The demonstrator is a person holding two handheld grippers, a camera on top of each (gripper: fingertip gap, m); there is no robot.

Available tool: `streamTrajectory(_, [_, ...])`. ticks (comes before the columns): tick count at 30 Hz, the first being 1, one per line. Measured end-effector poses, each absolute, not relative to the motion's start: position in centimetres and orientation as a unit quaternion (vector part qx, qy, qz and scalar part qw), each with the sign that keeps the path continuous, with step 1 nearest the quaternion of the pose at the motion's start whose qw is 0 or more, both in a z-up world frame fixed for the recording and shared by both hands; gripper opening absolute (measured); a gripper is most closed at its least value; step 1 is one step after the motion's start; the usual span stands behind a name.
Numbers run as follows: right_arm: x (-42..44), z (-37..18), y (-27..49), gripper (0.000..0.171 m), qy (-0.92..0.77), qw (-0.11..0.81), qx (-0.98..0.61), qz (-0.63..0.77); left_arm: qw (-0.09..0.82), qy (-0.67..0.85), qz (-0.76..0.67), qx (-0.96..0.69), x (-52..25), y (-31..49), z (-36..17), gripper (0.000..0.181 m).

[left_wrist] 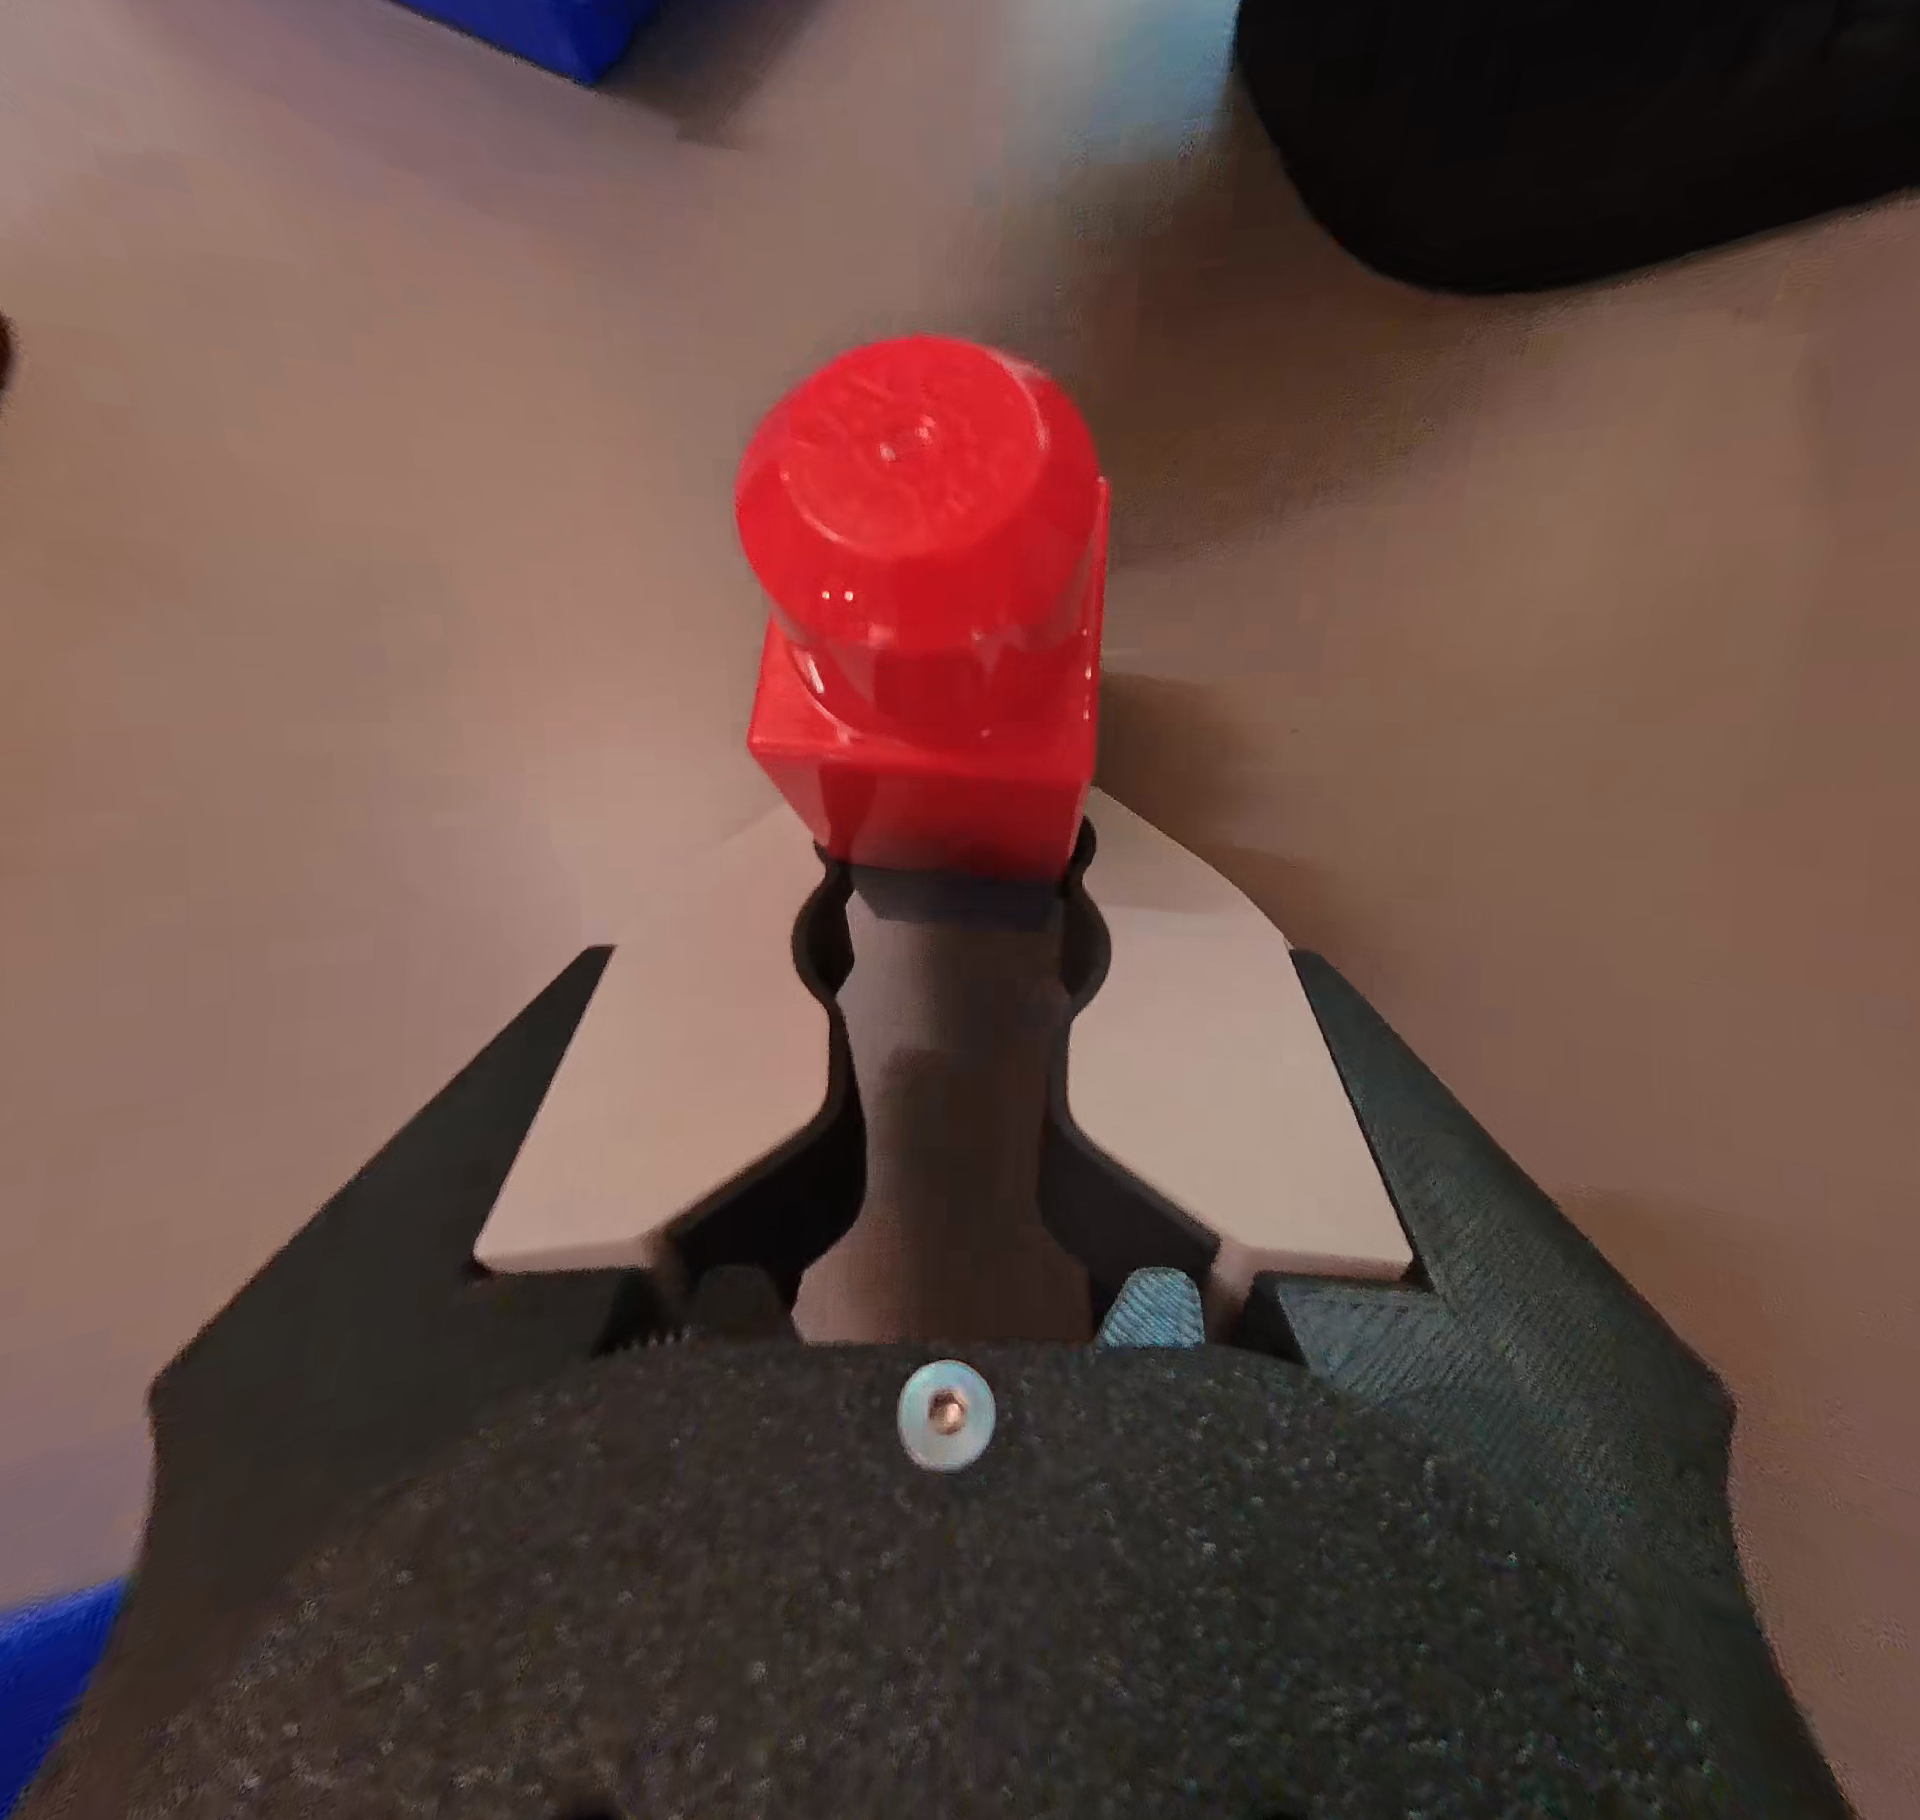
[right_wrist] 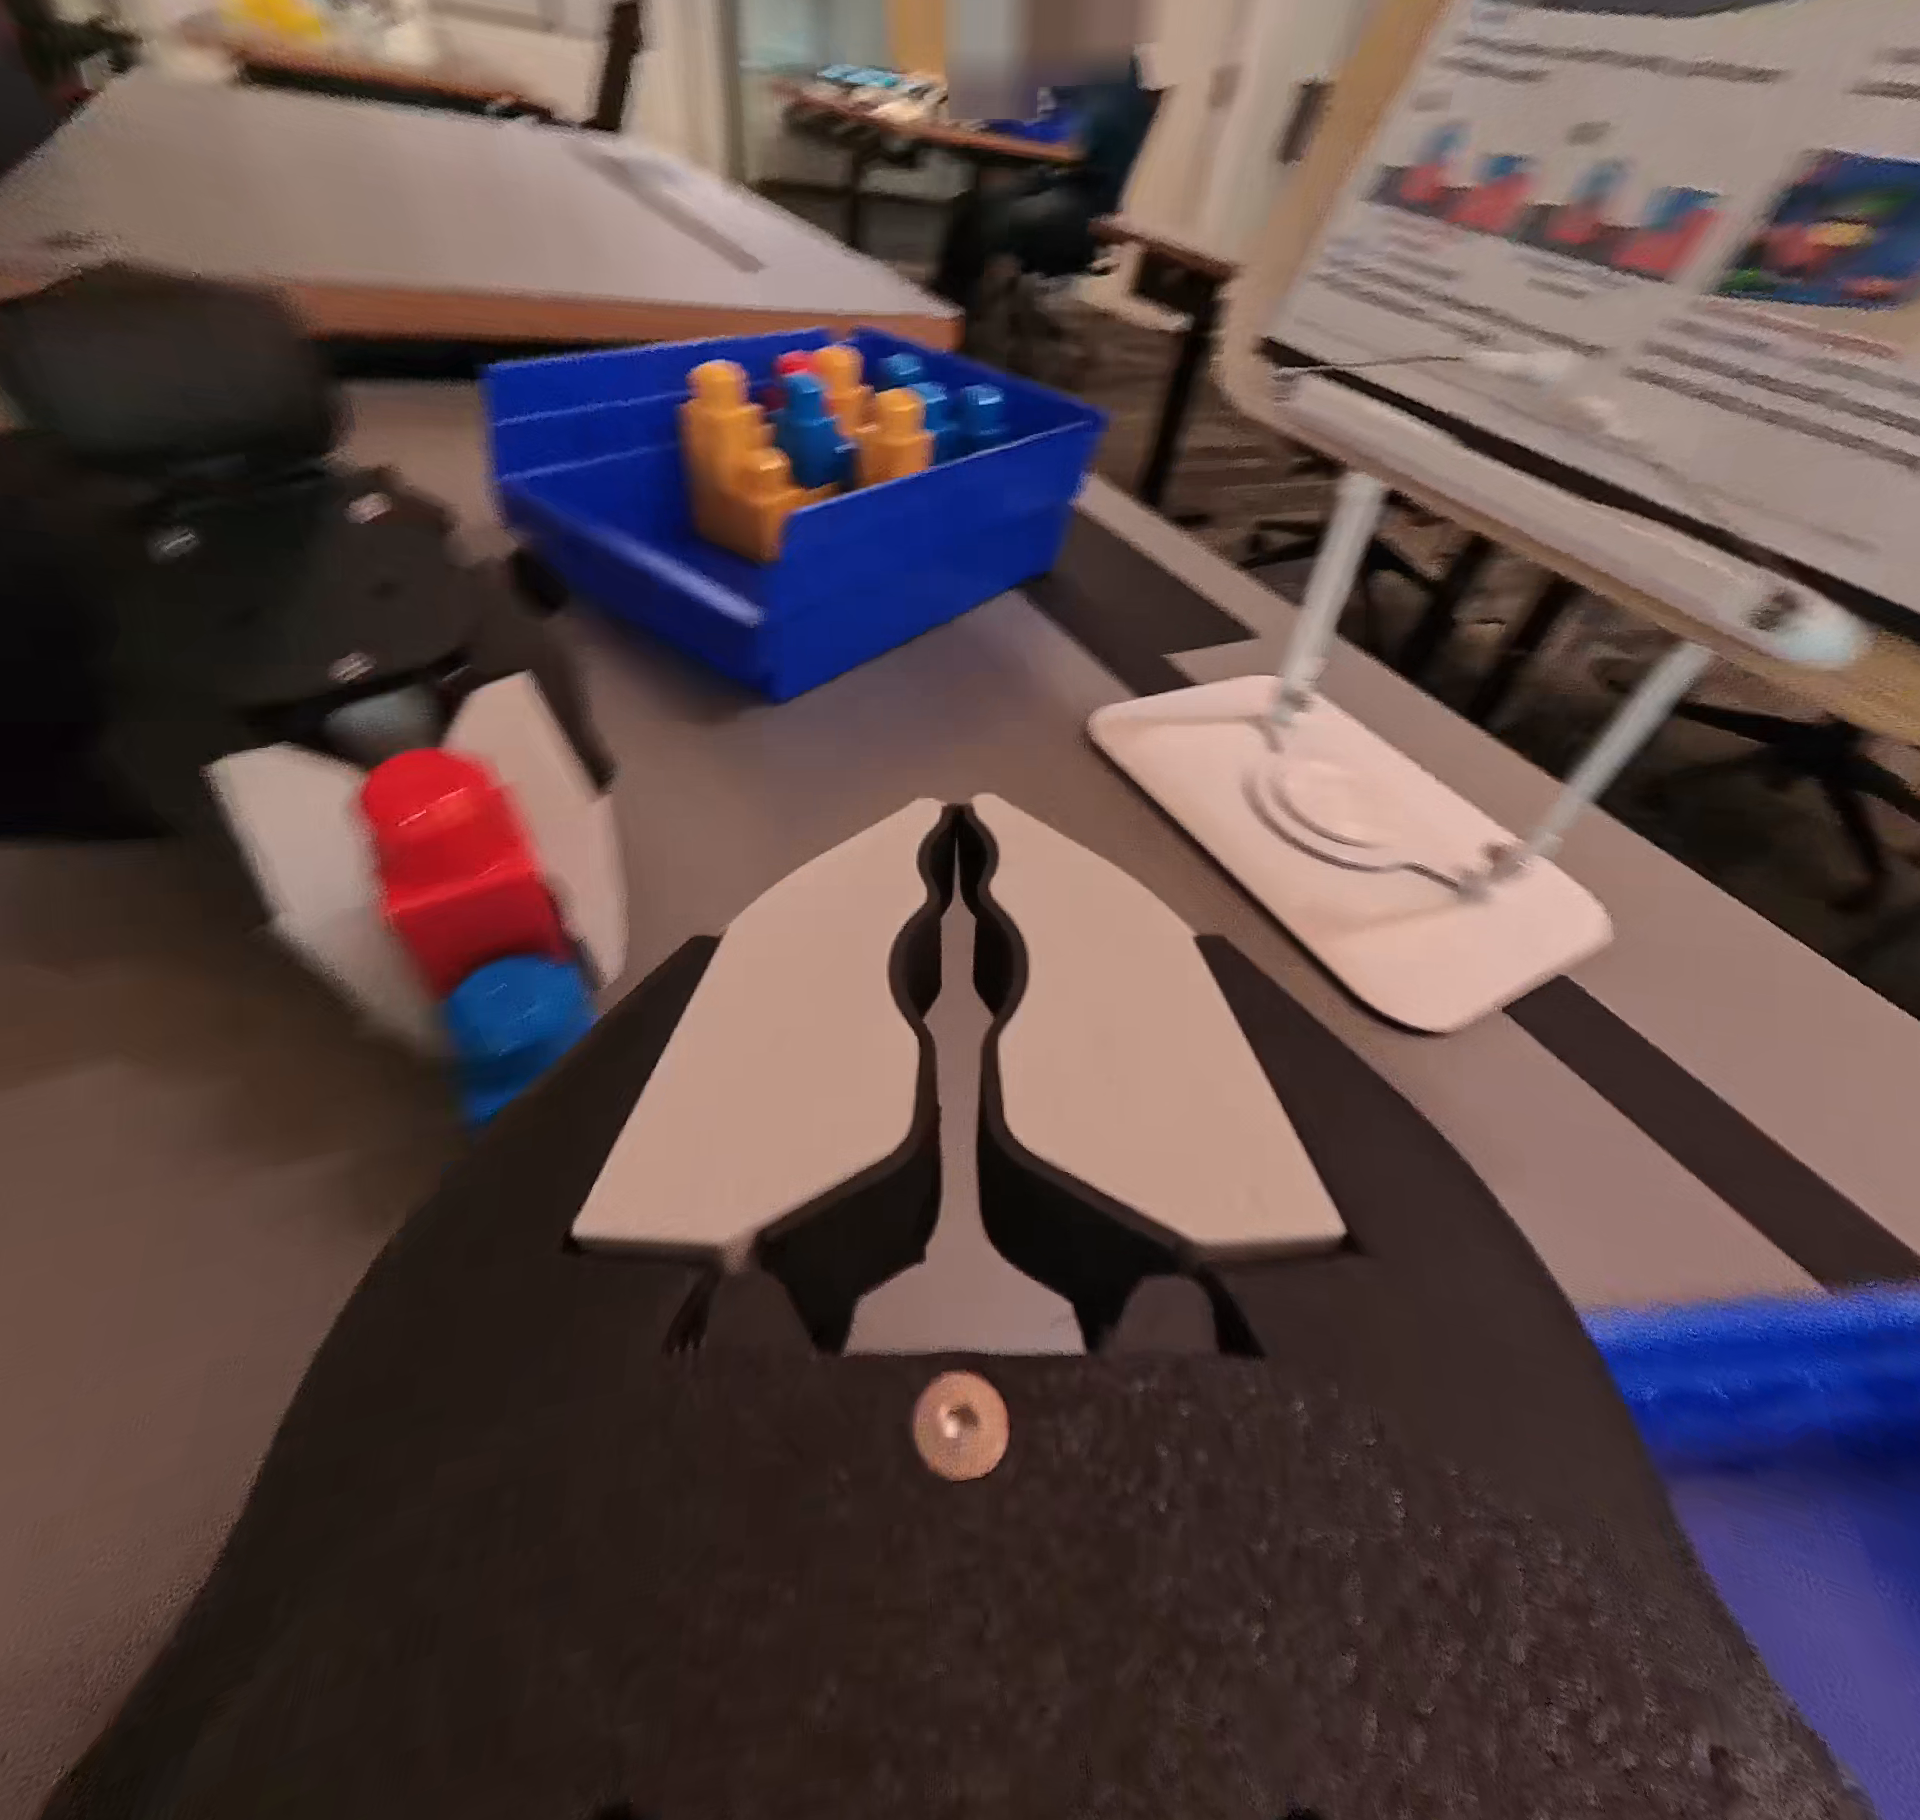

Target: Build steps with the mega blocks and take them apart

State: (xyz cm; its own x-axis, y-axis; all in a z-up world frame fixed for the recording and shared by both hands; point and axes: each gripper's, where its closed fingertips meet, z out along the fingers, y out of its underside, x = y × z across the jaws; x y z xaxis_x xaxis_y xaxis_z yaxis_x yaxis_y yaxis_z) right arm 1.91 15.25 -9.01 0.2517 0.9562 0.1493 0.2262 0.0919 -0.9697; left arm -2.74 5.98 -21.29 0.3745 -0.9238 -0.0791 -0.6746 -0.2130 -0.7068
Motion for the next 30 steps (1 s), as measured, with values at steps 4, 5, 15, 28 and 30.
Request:
streamTrajectory(4, [0.3,-10.5,10.0,0.026,-0.63,0.447,-0.544,0.326,0.321,0.531,-0.14,-0.772,-4.2,6.2,-20.9,0.038])
streamTrajectory(5, [0.0,-11.0,8.9,0.036,-0.653,0.428,-0.539,0.316,0.319,0.534,-0.128,-0.772,-4.4,6.2,-20.9,0.038])
streamTrajectory(15, [-3.6,-16.0,4.6,0.061,-0.737,0.36,-0.513,0.252,0.299,0.573,-0.05,-0.761,-4.5,5.5,-21.5,0.038])
streamTrajectory(28, [-3.6,-11.1,4.7,0.036,-0.643,0.416,-0.48,0.428,0.417,0.538,-0.171,-0.712,-3.4,5.4,-16.6,0.039])
streamTrajectory(30, [-3.1,-8.5,4.8,0.036,-0.589,0.431,-0.461,0.504,0.462,0.509,-0.233,-0.688,-2.9,5.1,-14.3,0.04])
